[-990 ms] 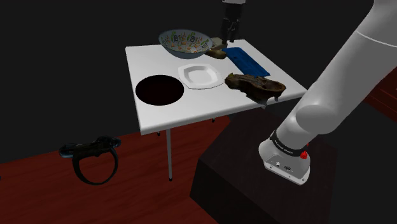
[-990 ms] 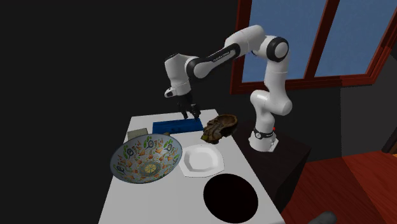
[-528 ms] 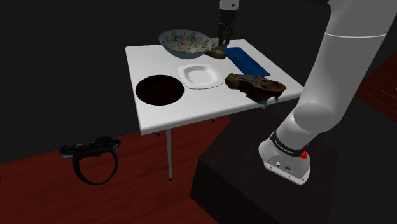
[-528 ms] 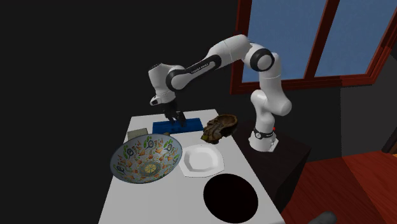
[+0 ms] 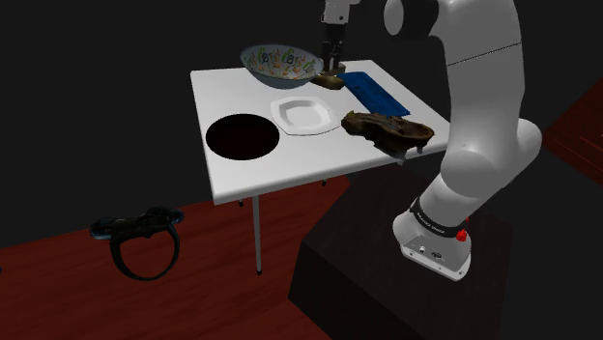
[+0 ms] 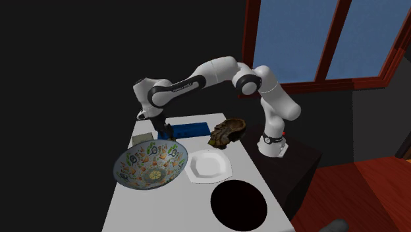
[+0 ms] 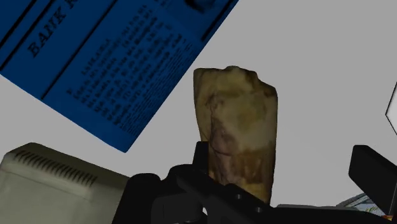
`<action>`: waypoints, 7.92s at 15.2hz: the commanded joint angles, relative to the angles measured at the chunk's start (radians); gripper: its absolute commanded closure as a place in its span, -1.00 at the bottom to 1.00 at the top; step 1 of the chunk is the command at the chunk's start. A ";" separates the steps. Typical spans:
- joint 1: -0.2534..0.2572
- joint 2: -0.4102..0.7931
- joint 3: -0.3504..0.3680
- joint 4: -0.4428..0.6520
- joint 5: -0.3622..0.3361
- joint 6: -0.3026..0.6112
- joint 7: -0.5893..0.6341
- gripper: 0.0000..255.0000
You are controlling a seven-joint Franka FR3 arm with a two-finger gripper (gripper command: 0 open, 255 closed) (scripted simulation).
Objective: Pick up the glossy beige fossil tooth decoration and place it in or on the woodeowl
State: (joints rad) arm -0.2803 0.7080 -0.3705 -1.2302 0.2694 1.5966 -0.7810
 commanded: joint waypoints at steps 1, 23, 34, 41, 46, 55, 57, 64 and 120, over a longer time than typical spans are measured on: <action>-0.038 0.099 0.012 0.134 0.014 -0.040 -0.010 -1.00; -0.012 0.072 0.011 -0.013 0.015 0.076 -0.024 1.00; -0.014 0.044 0.006 0.035 0.006 0.003 -0.014 1.00; -0.021 0.026 0.002 0.100 0.000 -0.078 -0.005 1.00; -0.030 0.022 0.001 0.162 -0.003 -0.142 0.002 1.00; -0.058 0.041 0.004 0.320 0.001 -0.277 0.018 1.00; -0.068 0.052 0.006 0.369 0.004 -0.312 0.023 1.00; 0.052 -0.271 -0.042 -0.133 -0.077 -0.135 0.001 1.00; 0.087 -1.186 -0.027 -1.202 -0.396 0.086 0.152 -1.00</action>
State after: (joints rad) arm -0.1931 -0.4780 -0.3976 -2.4343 -0.1265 1.6856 -0.6285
